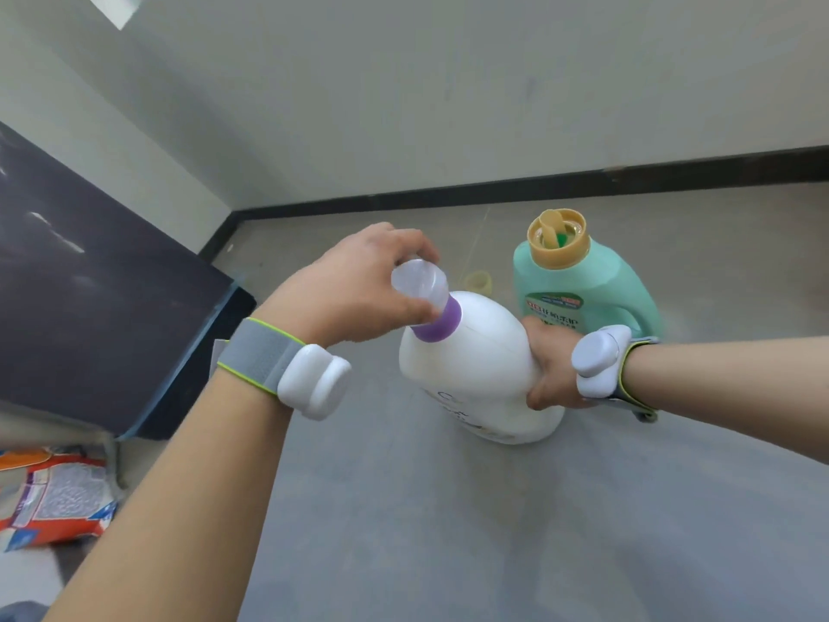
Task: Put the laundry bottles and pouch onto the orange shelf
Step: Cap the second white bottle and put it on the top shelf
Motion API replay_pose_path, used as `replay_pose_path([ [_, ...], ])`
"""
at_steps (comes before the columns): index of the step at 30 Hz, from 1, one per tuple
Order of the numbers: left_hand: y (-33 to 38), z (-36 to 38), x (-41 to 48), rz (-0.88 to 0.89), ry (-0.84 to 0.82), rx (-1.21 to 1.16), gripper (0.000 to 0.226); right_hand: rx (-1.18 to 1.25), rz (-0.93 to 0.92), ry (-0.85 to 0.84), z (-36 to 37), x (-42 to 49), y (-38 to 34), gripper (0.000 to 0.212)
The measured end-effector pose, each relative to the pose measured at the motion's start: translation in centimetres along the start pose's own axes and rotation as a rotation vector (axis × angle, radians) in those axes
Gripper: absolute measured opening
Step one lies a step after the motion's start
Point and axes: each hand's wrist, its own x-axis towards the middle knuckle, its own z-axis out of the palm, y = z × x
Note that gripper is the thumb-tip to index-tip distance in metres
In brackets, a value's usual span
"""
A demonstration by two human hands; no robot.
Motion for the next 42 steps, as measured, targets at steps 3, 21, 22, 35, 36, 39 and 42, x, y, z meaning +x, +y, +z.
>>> replay_pose_path([
  [3, 0.2, -0.3, -0.4, 0.110, -0.050, -0.146, 0.045, 0.009, -0.004, 0.003, -0.2, 0.0, 0.0, 0.054],
  [21, -0.6, 0.4, -0.7, 0.111, -0.039, -0.171, 0.041, 0.081, 0.012, 0.017, 0.0, 0.0, -0.2, 0.057],
  [22, -0.6, 0.6, -0.7, 0.111, -0.032, -0.183, 0.043, 0.082, 0.012, 0.012, 0.0, 0.0, -0.2, 0.057],
  [35, -1.1, 2.2, 0.6, 0.075, -0.009, -0.076, 0.052, 0.181, 0.013, -0.002, 0.3, 0.4, 0.1, 0.060],
  [36, -1.3, 2.8, 0.8, 0.053, 0.088, -0.228, 0.051, 0.214, 0.011, -0.001, 0.3, 0.5, -0.1, 0.058],
  [39, -1.8, 6.5, 0.6, -0.301, 0.653, -0.941, 0.012, 0.369, 0.059, 0.017, 1.0, 0.9, 0.3, 0.049],
  [42, -0.8, 13.6, -2.2, -0.664, 0.519, -1.211, 0.015, 0.481, 0.110, 0.008, 1.8, 0.8, 0.1, 0.049],
])
